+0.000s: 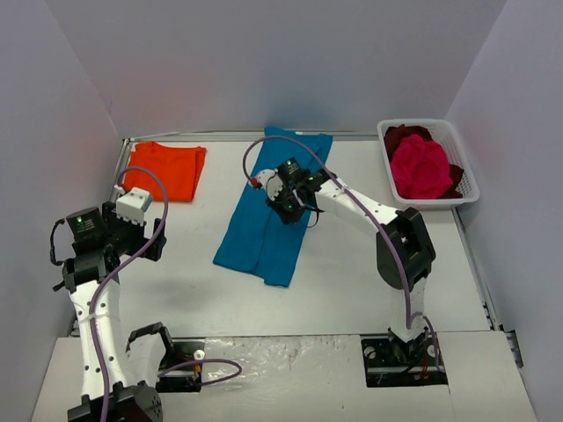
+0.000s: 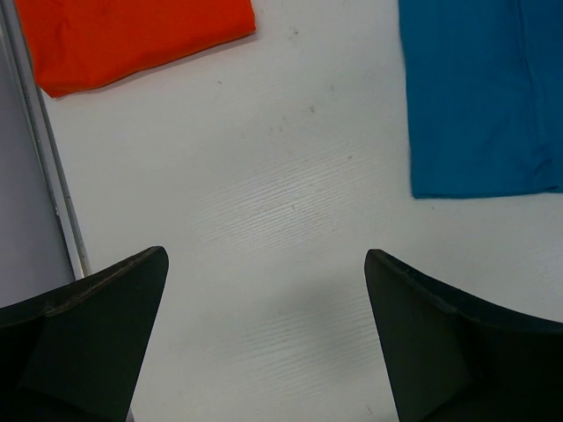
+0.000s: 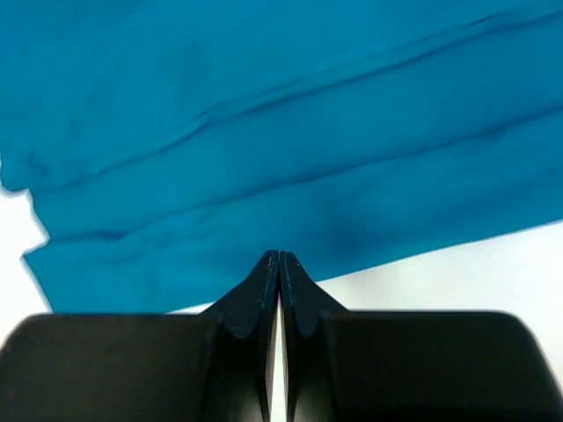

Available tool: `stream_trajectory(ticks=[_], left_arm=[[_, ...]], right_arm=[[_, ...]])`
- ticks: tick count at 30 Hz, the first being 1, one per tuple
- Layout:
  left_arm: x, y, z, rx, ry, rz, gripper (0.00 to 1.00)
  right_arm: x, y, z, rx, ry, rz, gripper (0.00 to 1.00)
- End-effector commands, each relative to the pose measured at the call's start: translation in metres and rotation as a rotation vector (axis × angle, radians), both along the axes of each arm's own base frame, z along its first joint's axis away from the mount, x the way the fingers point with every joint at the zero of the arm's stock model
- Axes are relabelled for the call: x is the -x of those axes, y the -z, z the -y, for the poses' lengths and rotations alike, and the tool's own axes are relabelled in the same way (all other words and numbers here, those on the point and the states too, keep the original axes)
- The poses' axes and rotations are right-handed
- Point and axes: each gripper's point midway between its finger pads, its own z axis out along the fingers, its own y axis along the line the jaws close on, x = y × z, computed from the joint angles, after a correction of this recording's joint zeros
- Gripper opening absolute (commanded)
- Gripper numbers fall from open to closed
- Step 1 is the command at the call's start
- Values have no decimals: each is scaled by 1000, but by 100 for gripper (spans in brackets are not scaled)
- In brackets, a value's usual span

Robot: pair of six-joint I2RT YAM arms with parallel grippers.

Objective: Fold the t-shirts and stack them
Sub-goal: Rotate the tshirt 90 degrees

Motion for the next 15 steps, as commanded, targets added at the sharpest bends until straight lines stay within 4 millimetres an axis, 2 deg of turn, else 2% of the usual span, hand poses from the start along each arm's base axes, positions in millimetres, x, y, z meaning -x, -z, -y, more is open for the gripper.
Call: stream_trajectory(ticks=[1, 8, 15], left_arm=[[-2, -9, 1, 7, -2, 37, 94], [-1, -10, 0, 4, -11, 40, 94], [0, -10, -4, 6, -24, 43, 94]], right_arm=[[38, 14, -3, 39, -80, -87, 0], [70, 48, -14, 104, -167, -159, 0], [88, 82, -11, 169, -203, -222, 0]])
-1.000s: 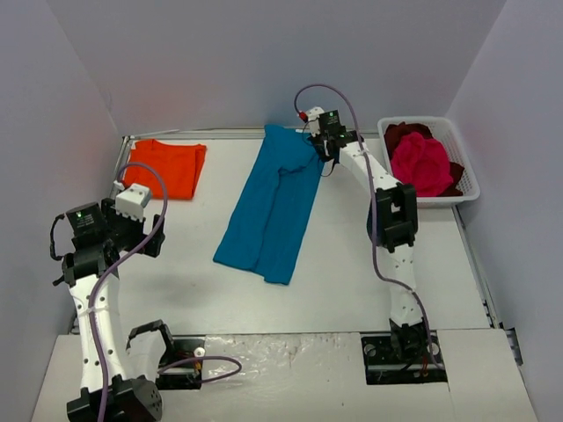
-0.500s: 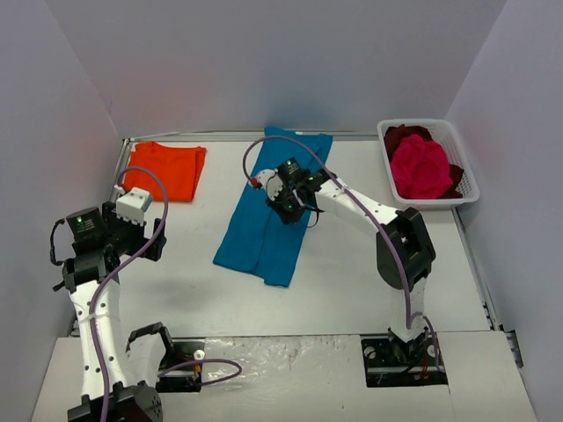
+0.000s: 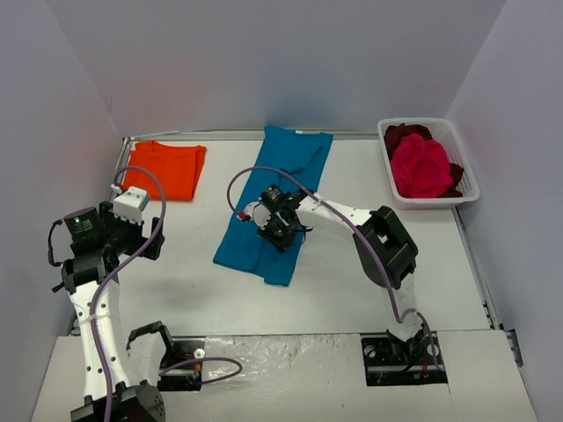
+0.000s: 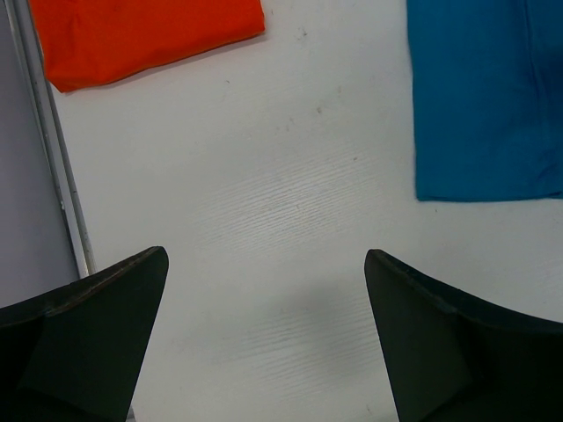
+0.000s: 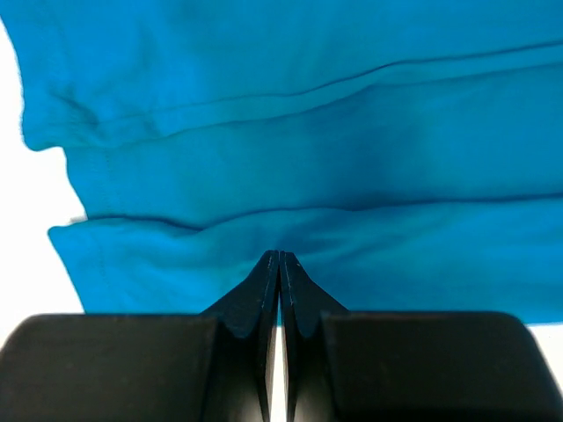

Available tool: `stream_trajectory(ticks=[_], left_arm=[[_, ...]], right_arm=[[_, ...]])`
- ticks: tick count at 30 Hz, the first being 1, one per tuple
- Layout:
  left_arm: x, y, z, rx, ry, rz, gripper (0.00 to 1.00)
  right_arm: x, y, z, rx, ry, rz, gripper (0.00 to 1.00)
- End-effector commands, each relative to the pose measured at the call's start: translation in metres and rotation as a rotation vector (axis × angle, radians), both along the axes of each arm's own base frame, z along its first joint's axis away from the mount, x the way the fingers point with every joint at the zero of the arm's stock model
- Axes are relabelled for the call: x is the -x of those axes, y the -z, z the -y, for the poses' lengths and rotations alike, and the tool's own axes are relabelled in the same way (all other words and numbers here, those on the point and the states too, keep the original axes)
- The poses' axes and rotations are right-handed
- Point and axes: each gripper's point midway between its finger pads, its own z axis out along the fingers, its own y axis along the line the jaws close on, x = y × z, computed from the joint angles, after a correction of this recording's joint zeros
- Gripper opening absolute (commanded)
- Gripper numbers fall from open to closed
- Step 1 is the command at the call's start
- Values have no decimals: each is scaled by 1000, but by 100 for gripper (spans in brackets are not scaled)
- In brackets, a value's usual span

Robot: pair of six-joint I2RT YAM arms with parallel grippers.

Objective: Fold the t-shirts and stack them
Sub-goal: Rotate the tshirt 90 degrees

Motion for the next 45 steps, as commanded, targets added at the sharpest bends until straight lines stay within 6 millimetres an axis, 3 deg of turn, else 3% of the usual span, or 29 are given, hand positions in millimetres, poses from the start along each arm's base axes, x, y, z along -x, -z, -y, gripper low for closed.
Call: stream_trajectory(ticks=[1, 7, 10, 16, 29, 40, 45], left_arm=[[-1, -8, 0, 3, -2, 35, 94], [-1, -8, 0, 6, 1, 33, 94], [0, -10, 1, 4, 4, 41, 94], [-1, -8, 3, 16, 17, 34, 94], [0, -7, 11, 43, 57, 28, 94], [1, -8, 16, 53, 84, 31, 94], [1, -6, 18, 61, 95, 22, 94]], right_arm=[[15, 17, 8, 50, -27, -52, 0], [24, 36, 25, 109, -31, -77, 0], [35, 50, 45, 162, -26, -97, 0], [29, 54, 75, 211, 35, -85, 0], [11, 17, 108, 197, 147, -2, 0], [19, 2, 111, 186, 131, -20, 0], [11, -28, 102, 84, 124, -20, 0]])
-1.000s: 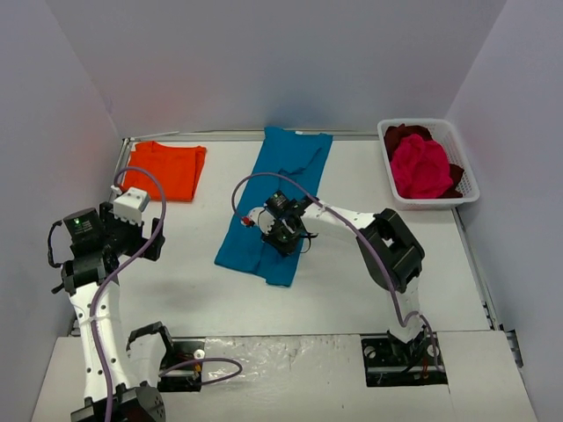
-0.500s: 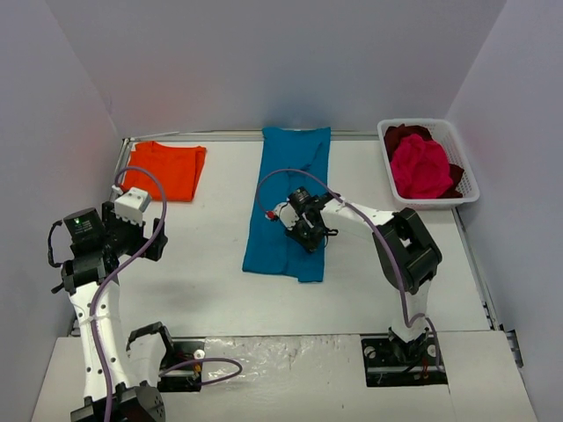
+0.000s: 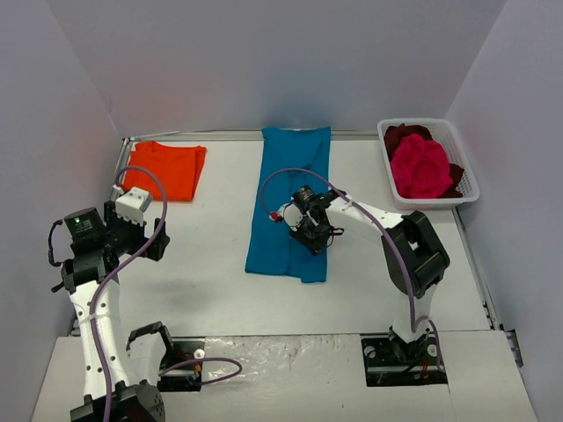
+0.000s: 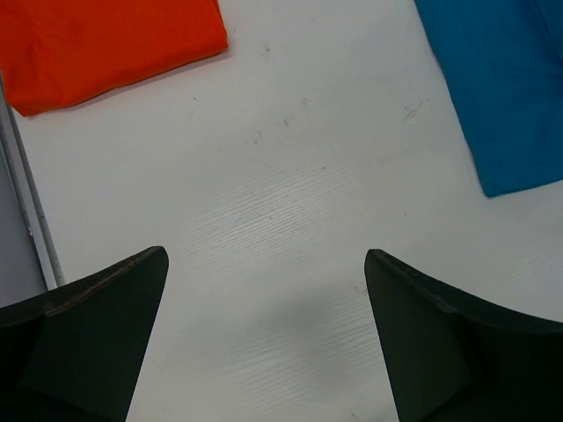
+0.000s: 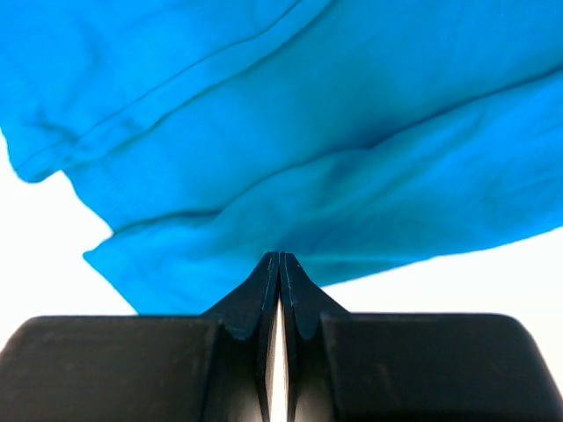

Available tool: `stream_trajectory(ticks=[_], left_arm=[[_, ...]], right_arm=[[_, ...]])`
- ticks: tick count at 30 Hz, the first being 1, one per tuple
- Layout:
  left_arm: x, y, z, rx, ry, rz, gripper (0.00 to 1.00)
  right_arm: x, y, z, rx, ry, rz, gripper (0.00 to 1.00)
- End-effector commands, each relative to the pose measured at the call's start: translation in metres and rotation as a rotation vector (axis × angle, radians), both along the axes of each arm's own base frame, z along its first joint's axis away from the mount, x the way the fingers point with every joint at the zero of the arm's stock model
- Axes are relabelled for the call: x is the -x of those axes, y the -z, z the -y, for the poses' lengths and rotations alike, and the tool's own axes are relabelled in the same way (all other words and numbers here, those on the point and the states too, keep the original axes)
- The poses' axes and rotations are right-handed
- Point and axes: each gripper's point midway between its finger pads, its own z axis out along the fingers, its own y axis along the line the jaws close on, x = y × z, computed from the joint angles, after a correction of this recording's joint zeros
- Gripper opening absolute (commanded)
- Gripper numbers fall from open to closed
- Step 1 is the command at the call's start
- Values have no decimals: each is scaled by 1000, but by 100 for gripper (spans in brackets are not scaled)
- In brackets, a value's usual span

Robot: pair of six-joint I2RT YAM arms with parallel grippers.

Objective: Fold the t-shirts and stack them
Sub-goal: Rotate the tshirt 90 degrees

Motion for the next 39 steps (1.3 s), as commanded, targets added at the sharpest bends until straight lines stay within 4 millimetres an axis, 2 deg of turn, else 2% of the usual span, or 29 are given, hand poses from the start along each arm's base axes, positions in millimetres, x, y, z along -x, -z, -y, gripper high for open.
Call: stream_trajectory(ticks=[1, 6, 8, 11, 12, 14, 15, 16, 20, 23, 26, 27, 28, 30, 31, 35, 36, 38, 39], left_arm=[[0, -3, 3, 10, 27, 7, 94], [0, -2, 4, 12, 30, 4, 94], [0, -2, 5, 16, 36, 3, 94], [2, 0, 7, 27, 47, -9, 94], [2, 0, 9, 31, 63, -7, 94], [4, 1, 14, 46, 88, -19, 94], [5, 2, 17, 48, 111, -19, 94], [5, 2, 20, 61, 130, -22, 94], [5, 2, 25, 73, 157, -26, 94], [3, 3, 31, 71, 181, -31, 94], [0, 6, 39, 36, 212, -40, 94], [-1, 6, 41, 17, 223, -35, 94], [-3, 6, 52, -7, 269, -30, 94], [-7, 9, 56, -71, 284, -31, 94], [-7, 11, 69, -90, 338, -37, 94], [-7, 22, 92, -166, 462, -71, 94], [-4, 25, 105, -203, 531, -69, 94], [-8, 35, 111, -269, 566, -87, 94], [-10, 38, 119, -318, 607, -74, 94]], right_arm=[[-7, -41, 0, -74, -7, 24, 0], [-18, -70, 5, -123, 0, 46, 0], [-13, -77, 11, -120, -13, 35, 0], [-12, -86, 30, -93, 15, 75, 2], [-11, -94, 37, -105, 26, 99, 3], [-5, -91, 56, -117, 69, 83, 9], [-2, -98, 63, -134, 80, 109, 11], [2, -94, 75, -130, 113, 100, 14], [10, -112, 93, -171, 161, 181, 18], [4, -131, 103, -220, 207, 247, 18], [-5, -141, 105, -292, 243, 292, 20], [-11, -141, 111, -315, 278, 310, 20], [-11, -142, 110, -356, 296, 296, 20], [-13, -138, 118, -381, 334, 288, 21], [-11, -137, 117, -402, 340, 276, 22], [-2, -136, 111, -482, 333, 256, 23], [0, -136, 109, -499, 328, 253, 23], [1, -134, 106, -528, 329, 237, 23], [1, -134, 106, -535, 335, 229, 23]])
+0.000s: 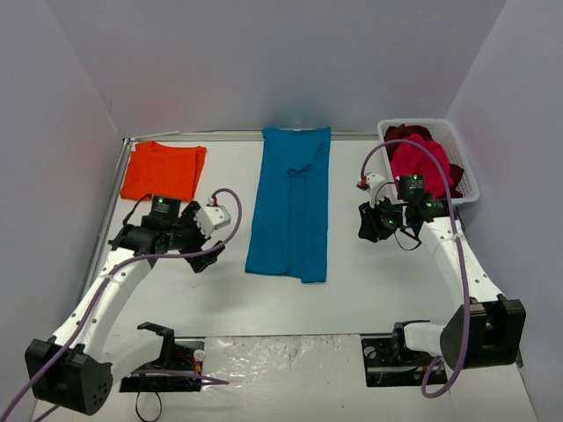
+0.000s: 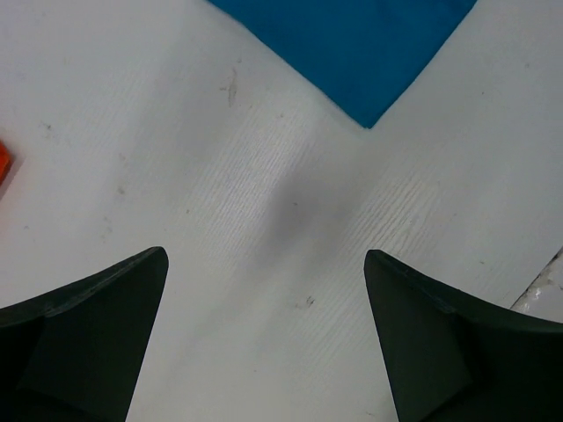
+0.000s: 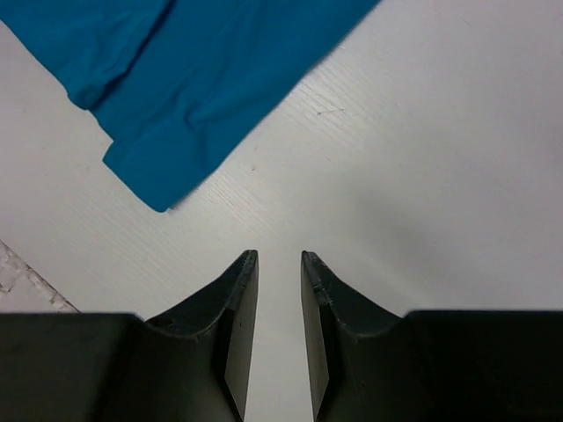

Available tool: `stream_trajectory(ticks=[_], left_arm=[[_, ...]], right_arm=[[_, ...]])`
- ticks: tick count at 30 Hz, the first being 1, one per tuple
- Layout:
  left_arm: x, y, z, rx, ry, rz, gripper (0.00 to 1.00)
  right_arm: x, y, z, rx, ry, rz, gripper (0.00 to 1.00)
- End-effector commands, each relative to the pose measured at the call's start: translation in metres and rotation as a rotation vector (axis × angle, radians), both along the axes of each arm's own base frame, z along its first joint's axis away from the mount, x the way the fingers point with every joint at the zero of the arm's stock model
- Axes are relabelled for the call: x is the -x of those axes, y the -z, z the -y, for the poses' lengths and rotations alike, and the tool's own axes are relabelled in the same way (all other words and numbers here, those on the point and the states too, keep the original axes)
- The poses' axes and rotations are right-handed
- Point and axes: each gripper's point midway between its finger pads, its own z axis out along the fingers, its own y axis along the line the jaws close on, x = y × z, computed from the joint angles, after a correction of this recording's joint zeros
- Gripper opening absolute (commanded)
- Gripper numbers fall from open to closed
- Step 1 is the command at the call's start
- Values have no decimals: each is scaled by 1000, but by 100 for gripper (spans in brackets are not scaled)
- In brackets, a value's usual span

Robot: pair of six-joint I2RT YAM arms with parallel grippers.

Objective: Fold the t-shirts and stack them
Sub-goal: Rotate the tshirt 90 degrees, then grab the bottom of the folded rectangular tshirt with both arms

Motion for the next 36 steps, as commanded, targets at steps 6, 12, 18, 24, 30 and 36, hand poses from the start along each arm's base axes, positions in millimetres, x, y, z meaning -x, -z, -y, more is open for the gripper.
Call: stream_trajectory(ticks=[6, 12, 18, 24, 30, 36], left_arm=[[-13, 11, 42, -237, 265, 184, 94], [-24, 45, 71, -355, 373, 243, 94], [-12, 71, 96, -392, 462, 284, 94], [-2, 84, 113, -377, 500, 316, 94], [-6, 100, 121, -408, 503, 359, 94], [-11, 117, 120, -450, 507, 359, 94]], right_arm=[[-2, -7, -21, -138, -42, -22, 23], [-10, 14, -21, -133, -31, -108, 23], [-17, 29, -12, -135, 8, -170, 22], [-20, 40, -6, -133, 37, -215, 22], [-21, 39, -2, -133, 49, -211, 22], [-23, 36, 6, -137, 76, -198, 22]])
